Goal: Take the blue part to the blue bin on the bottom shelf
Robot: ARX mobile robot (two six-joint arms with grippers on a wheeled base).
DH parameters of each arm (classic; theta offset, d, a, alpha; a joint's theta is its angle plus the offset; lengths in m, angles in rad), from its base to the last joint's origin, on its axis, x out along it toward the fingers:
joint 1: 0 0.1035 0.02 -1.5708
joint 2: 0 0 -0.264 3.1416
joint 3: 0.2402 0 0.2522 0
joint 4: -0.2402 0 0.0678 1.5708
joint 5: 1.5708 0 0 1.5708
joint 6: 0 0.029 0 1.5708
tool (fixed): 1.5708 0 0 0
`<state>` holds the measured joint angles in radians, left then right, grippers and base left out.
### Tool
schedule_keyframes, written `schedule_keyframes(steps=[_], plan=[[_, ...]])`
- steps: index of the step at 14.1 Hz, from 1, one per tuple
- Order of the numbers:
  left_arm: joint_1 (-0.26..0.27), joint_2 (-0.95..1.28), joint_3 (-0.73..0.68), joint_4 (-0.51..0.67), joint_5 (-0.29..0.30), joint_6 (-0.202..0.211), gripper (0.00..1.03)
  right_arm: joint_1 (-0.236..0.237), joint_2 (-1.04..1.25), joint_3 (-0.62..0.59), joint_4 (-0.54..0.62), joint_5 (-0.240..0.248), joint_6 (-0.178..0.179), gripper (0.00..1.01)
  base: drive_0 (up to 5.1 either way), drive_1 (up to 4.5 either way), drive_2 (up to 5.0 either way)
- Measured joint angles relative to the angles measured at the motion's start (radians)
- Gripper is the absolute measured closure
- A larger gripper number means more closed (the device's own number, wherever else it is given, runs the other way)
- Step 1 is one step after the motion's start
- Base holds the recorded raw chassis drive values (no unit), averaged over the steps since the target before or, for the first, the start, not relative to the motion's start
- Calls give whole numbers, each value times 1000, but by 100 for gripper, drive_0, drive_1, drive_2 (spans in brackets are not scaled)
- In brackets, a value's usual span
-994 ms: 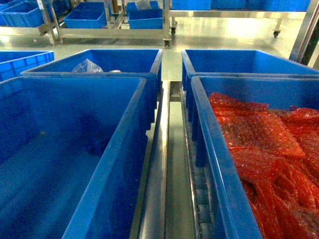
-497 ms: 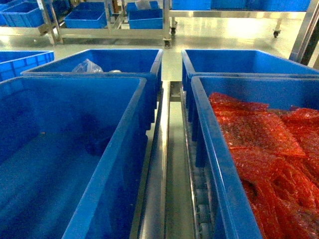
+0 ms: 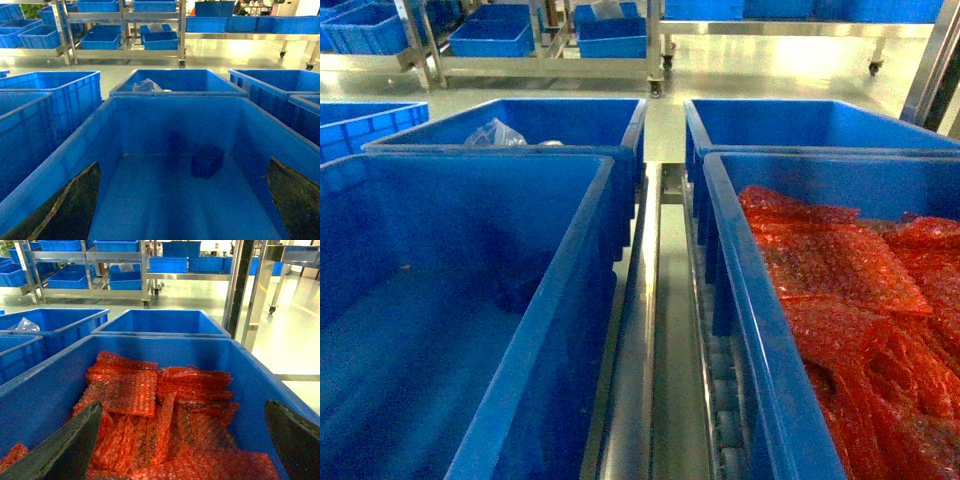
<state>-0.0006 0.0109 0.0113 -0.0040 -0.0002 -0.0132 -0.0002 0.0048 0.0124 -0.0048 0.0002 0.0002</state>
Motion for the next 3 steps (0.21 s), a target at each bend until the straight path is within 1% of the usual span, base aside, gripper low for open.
schedule_keyframes(steps=[3], plan=[[0, 0, 0, 0, 0, 0, 5, 0, 0, 0, 0, 0, 0, 3, 0, 0, 0]])
